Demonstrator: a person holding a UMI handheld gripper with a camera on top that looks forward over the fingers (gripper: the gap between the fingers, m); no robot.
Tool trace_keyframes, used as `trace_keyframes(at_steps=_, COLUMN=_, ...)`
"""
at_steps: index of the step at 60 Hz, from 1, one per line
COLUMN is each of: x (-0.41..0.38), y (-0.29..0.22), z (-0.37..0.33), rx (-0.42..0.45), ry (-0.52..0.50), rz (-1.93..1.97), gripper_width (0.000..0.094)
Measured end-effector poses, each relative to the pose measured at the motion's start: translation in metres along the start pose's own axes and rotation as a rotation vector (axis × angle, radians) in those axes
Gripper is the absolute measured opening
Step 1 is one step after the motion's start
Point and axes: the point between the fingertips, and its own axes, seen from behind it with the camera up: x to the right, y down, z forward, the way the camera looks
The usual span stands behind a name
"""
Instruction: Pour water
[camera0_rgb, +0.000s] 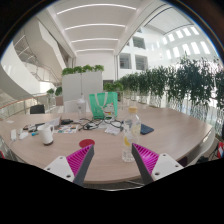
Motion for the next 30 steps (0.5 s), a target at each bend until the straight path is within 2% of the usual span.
trace_keyframes(at_steps=10, x=0.059, y=0.015, z=0.086, rx=0.012, ry=0.081, rz=0.021, gripper_width=0.0832)
trace_keyframes(at_steps=19, x=0.078, y=0.008, z=0.144, rx=0.088, ry=0.099, rz=-0.006, gripper_width=0.0822)
trace_keyframes(at_steps=22, x=0.079, y=0.004, z=0.162, rx=0.108, ry=0.095, rz=-0.016, gripper_width=0.0753)
trace_keyframes(at_steps=25, x=0.077, y=0.013, z=0.176, rx=0.079, ry=0.071, rz=-0.022, gripper_width=0.0525)
trace_keyframes(at_steps=30, x=0.074, y=0.006, z=0.187, rx=0.129, ry=0.076, rz=0.007, gripper_width=0.0506)
